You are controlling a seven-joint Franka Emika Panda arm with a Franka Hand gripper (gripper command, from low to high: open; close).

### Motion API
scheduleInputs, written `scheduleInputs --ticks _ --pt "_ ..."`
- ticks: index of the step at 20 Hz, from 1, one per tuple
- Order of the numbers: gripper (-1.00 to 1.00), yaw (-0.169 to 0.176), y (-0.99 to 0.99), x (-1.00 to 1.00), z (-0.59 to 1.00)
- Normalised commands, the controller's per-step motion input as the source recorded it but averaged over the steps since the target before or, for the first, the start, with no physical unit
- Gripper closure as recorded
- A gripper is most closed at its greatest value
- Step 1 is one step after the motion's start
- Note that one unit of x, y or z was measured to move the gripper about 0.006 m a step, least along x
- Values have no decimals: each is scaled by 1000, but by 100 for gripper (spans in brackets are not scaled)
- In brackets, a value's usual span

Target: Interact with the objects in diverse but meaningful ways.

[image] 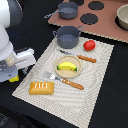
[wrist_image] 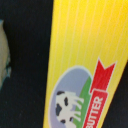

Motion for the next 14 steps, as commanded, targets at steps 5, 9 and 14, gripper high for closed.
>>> scheduleInputs --ticks 5,9,14 --pt "100 0 17 -217 -117" --pt "100 3 43 -133 -75" --pt "100 0 114 -282 501"
